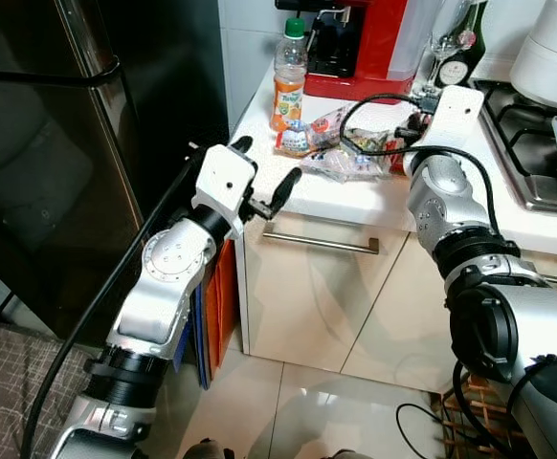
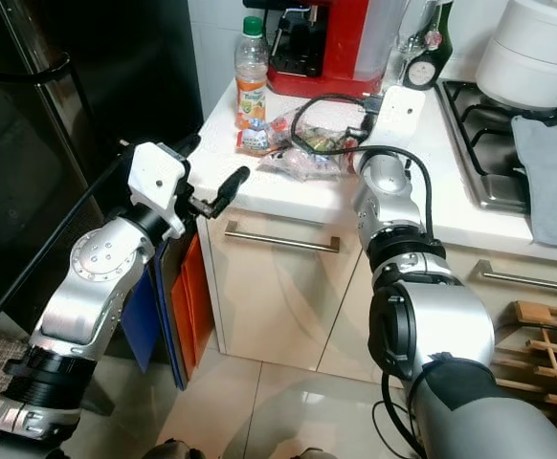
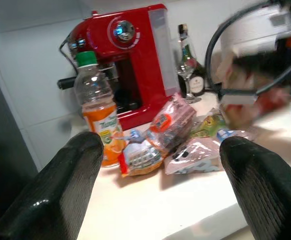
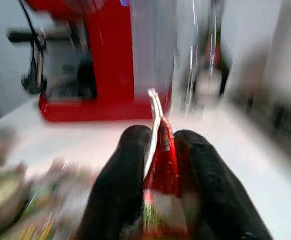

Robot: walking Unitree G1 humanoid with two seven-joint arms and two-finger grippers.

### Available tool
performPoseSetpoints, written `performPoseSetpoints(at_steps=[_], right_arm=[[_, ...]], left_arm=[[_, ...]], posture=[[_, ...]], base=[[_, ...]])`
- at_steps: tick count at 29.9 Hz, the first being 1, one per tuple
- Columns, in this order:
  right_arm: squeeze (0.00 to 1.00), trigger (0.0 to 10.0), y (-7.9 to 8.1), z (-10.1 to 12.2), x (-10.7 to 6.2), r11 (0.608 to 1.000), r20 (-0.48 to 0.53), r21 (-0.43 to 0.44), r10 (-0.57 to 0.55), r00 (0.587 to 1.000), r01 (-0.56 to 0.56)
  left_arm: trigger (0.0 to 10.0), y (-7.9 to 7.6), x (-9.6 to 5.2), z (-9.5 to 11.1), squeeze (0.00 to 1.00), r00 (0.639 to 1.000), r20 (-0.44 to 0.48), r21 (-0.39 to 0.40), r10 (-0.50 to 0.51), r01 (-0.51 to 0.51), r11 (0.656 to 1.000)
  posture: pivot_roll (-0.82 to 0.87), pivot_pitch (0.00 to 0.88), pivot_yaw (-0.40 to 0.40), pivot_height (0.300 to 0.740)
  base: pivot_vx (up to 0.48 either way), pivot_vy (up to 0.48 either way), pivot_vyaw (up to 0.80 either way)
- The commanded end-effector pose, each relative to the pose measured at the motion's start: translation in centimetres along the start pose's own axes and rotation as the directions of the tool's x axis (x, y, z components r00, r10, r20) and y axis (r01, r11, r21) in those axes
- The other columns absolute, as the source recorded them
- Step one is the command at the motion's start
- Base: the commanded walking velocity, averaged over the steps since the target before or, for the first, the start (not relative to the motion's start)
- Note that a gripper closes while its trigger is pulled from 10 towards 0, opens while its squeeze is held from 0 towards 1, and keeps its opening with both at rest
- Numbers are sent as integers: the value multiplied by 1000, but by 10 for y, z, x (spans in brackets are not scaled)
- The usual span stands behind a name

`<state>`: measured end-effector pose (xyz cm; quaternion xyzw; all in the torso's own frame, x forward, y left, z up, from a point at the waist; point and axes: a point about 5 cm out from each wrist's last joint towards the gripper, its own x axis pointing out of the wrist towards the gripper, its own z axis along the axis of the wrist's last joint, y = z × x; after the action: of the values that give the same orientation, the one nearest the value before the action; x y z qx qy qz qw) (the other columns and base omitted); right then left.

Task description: Restocking fridge

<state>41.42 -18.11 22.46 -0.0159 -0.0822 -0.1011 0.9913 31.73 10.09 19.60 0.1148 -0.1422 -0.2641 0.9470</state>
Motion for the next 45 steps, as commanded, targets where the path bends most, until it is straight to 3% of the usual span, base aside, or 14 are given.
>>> performPoseSetpoints(at_steps=[1,4,8,14,16,21,25,36,45], right_arm=[[0,0,-4,55,7,991,282,-133,14,959,25],[0,0,-15,83,5,980,436,-183,5,900,83],[0,0,-32,91,5,978,469,-166,-31,882,123],[0,0,-41,60,2,981,375,-160,-40,926,107],[0,0,-41,44,-2,988,338,-111,-64,939,107],[0,0,-34,42,-4,991,344,-84,-73,936,108],[0,0,-33,44,-4,991,357,-86,-67,932,104],[0,0,-31,24,-9,994,293,-69,-60,954,84],[0,0,-40,2,-20,987,266,-99,-93,959,124]], left_arm=[[10000,-3,1,0,0,1000,4,5,6,-6,1000],[10000,-10,1,-1,0,1000,9,-6,-7,8,1000],[10000,-19,4,-4,0,999,12,-21,-29,30,999],[10000,-22,11,-3,0,999,23,-17,-44,44,999],[10000,-14,11,-3,0,999,24,0,-28,28,1000],[10000,-2,14,-2,0,1000,28,2,-1,1,1000],[10000,-6,17,-1,0,999,37,9,-17,17,1000],[10000,-11,17,-6,0,1000,28,11,-2,1,1000],[10000,-10,15,-9,0,998,17,-8,60,-60,998]], posture=[[48,0,-10,740],[28,0,-18,740],[11,0,-19,740],[15,0,-22,740],[22,0,-19,740],[9,0,-4,740],[5,0,5,740],[18,0,-15,740],[14,0,-36,740]], base=[[0,0,0],[0,0,0],[0,0,0],[0,0,0],[0,0,0],[0,0,0],[0,0,0],[0,0,0],[0,0,0]])
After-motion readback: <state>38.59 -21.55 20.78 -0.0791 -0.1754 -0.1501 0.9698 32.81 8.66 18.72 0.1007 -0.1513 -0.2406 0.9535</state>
